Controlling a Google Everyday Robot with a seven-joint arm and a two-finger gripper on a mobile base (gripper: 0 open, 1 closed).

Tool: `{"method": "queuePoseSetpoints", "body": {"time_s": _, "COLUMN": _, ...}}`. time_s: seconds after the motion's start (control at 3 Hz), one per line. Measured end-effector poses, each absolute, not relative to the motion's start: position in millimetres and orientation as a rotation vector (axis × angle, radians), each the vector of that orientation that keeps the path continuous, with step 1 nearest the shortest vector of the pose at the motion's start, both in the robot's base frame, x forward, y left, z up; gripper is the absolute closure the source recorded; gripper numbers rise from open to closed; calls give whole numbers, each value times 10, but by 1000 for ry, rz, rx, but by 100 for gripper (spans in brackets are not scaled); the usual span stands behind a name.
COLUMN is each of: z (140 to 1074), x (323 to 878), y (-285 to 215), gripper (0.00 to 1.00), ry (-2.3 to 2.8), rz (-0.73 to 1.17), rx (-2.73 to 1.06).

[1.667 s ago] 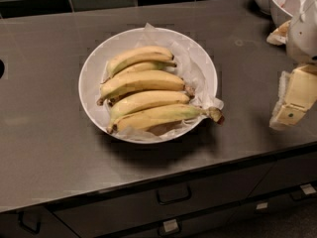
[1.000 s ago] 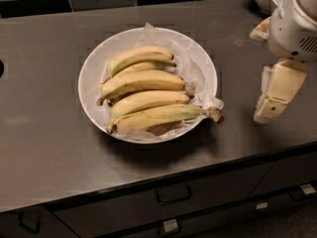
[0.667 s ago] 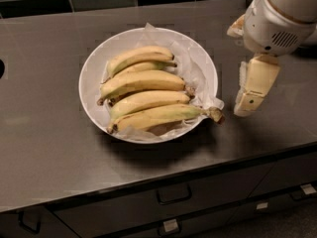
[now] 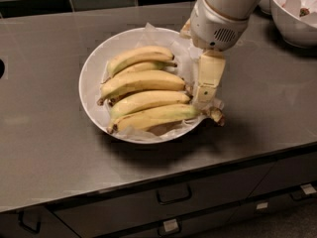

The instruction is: Pick banana from white bowl

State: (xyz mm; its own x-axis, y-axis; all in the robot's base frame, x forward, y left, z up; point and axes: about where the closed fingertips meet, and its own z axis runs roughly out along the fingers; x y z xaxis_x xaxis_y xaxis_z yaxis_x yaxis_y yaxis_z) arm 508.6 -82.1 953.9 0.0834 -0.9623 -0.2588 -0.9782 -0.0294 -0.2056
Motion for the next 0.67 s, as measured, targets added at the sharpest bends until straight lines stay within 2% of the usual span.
{"method": "queuePoseSetpoints", "body": {"time_s": 0.67, "z": 9357, "x": 5377, "y": -292, "gripper": 0, "ry": 1825, "rz": 193, "rx": -2189}}
